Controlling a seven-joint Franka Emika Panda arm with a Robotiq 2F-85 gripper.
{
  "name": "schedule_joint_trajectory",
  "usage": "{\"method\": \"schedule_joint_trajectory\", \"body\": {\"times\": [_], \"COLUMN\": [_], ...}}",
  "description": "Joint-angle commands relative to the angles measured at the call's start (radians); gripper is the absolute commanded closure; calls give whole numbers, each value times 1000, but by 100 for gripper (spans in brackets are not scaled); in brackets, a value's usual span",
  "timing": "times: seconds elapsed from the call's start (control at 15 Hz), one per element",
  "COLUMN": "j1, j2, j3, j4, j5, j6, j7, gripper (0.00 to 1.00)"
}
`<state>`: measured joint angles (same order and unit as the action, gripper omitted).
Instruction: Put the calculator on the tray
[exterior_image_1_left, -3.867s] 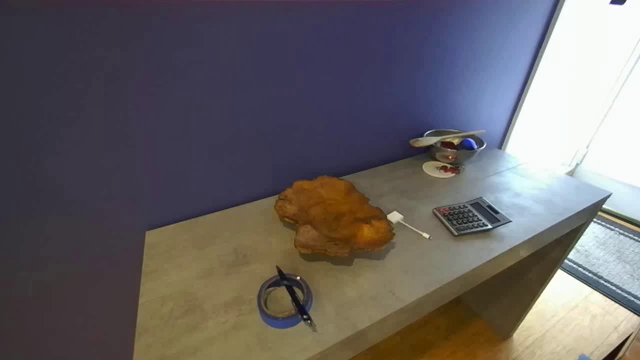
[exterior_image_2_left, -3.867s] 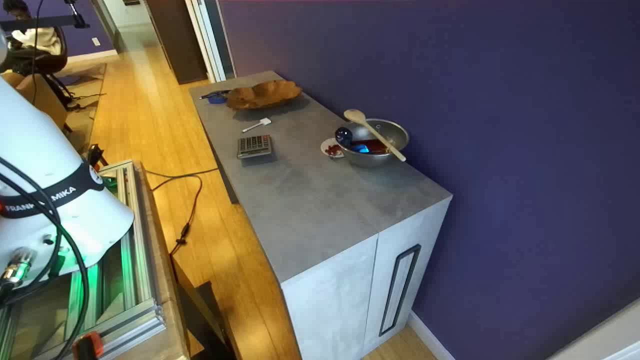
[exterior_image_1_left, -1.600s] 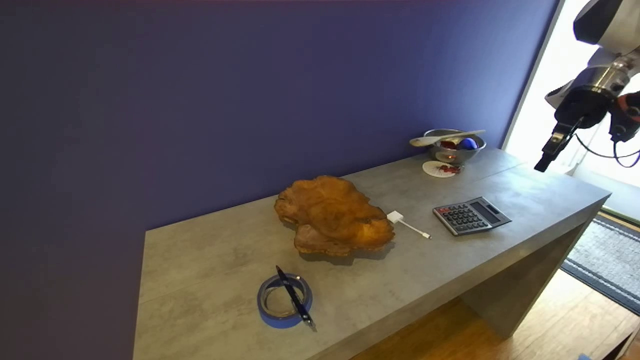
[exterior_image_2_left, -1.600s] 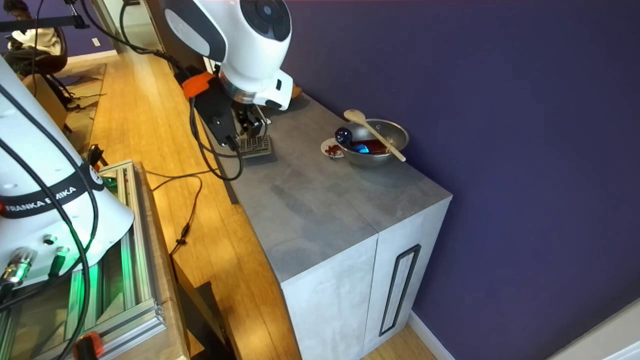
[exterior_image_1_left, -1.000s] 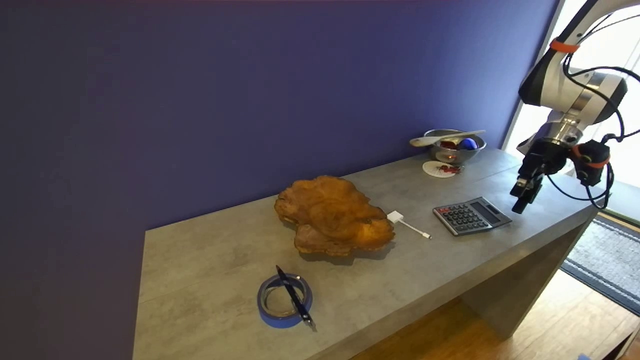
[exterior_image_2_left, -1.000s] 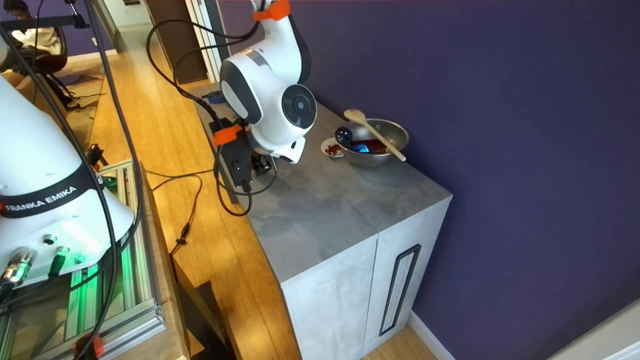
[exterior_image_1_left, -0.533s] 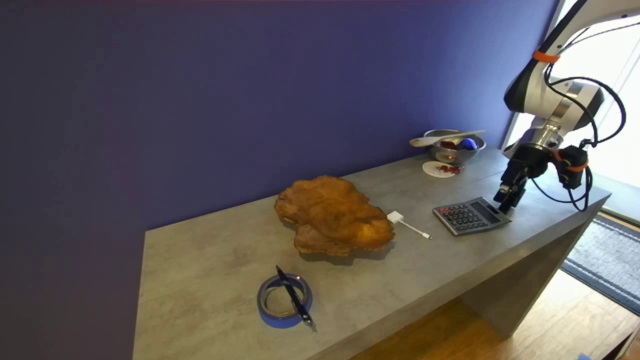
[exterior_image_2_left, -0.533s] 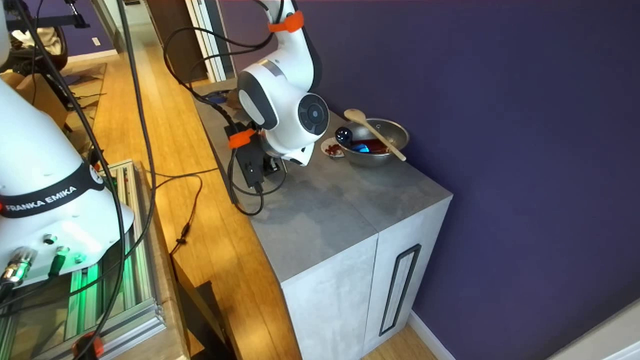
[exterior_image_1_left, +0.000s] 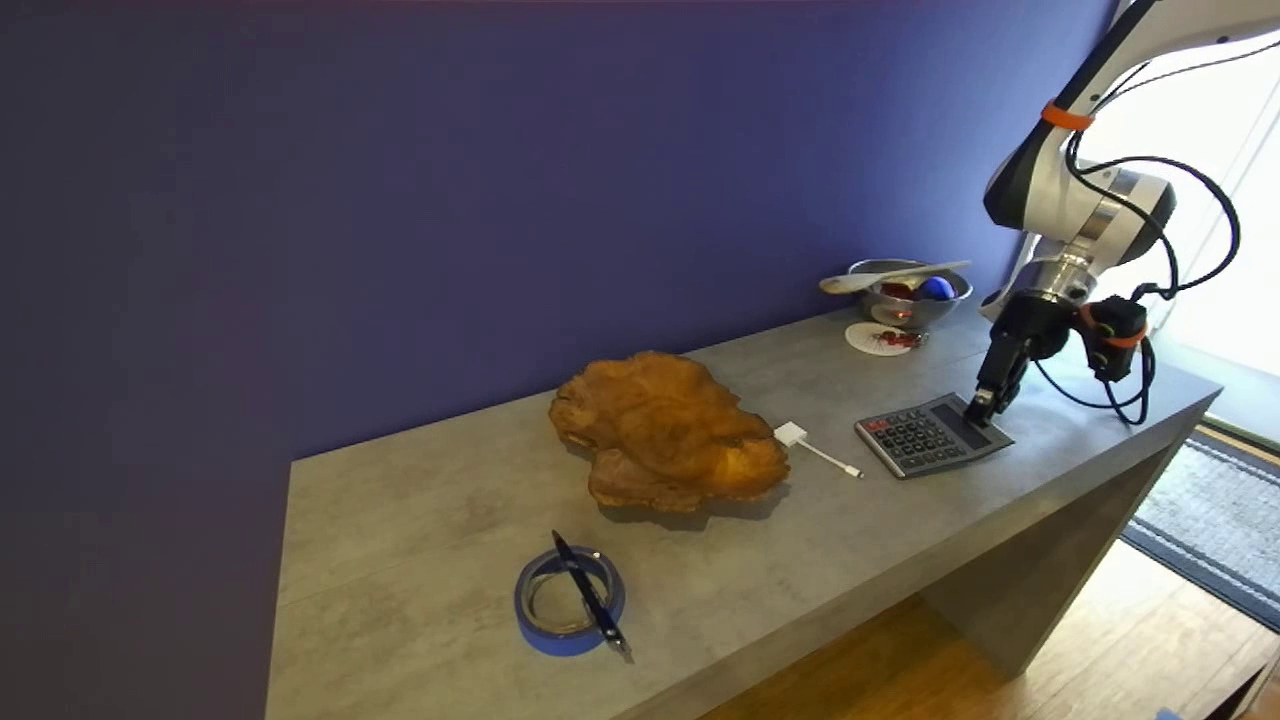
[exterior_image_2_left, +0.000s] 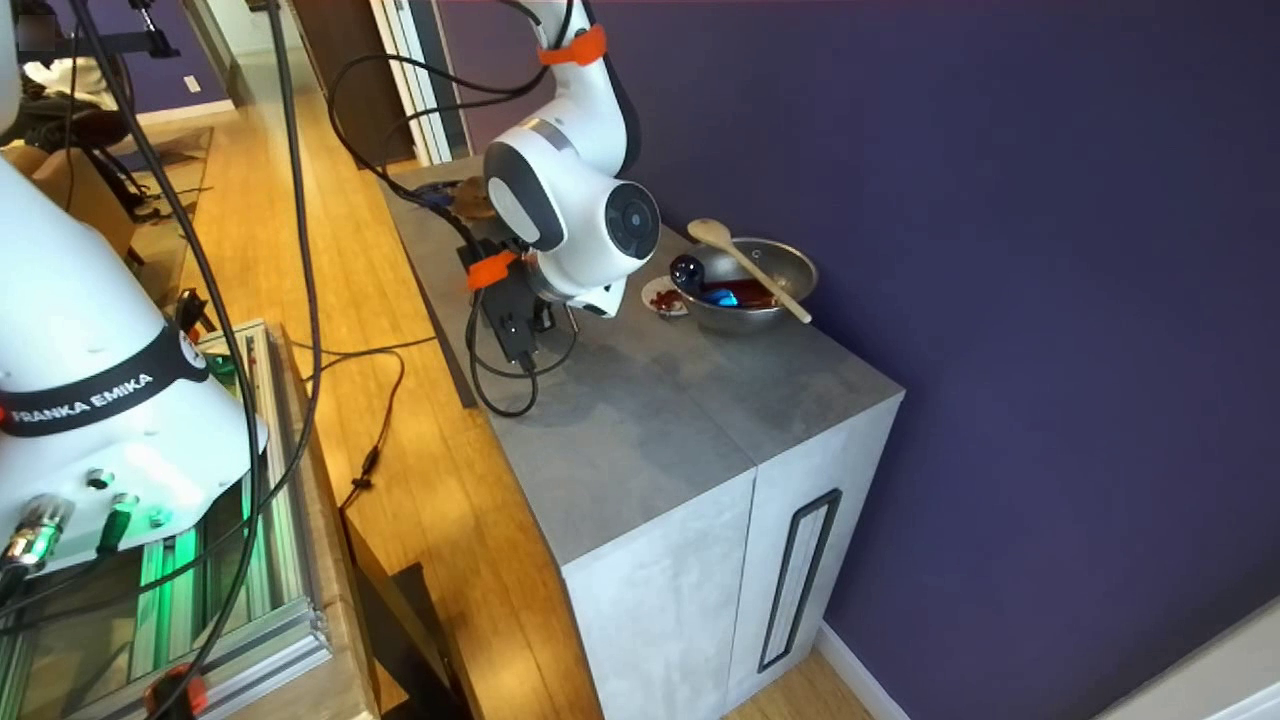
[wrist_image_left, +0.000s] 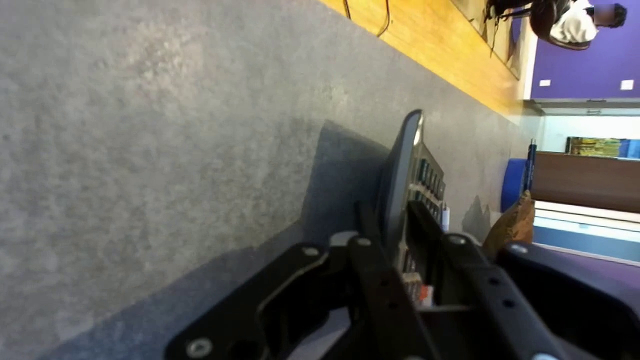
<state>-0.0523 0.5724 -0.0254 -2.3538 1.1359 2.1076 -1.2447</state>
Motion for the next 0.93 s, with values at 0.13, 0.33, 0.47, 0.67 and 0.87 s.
{"method": "schedule_joint_trajectory", "body": {"times": [0.13, 0.33, 0.47, 0.67, 0.87], "j1": [-39, -24, 12, 19, 39], "j2": [-37, -111, -158, -131, -146], "j3": [15, 16, 28, 34, 41], "j4": [6, -12, -1, 23, 28], "j5": [-47, -46, -48, -27, -28], "j6": [-149, -215, -222, -215, -211], "j7": [-82, -113, -88, -96, -79], "gripper": [97, 97, 97, 97, 87]}}
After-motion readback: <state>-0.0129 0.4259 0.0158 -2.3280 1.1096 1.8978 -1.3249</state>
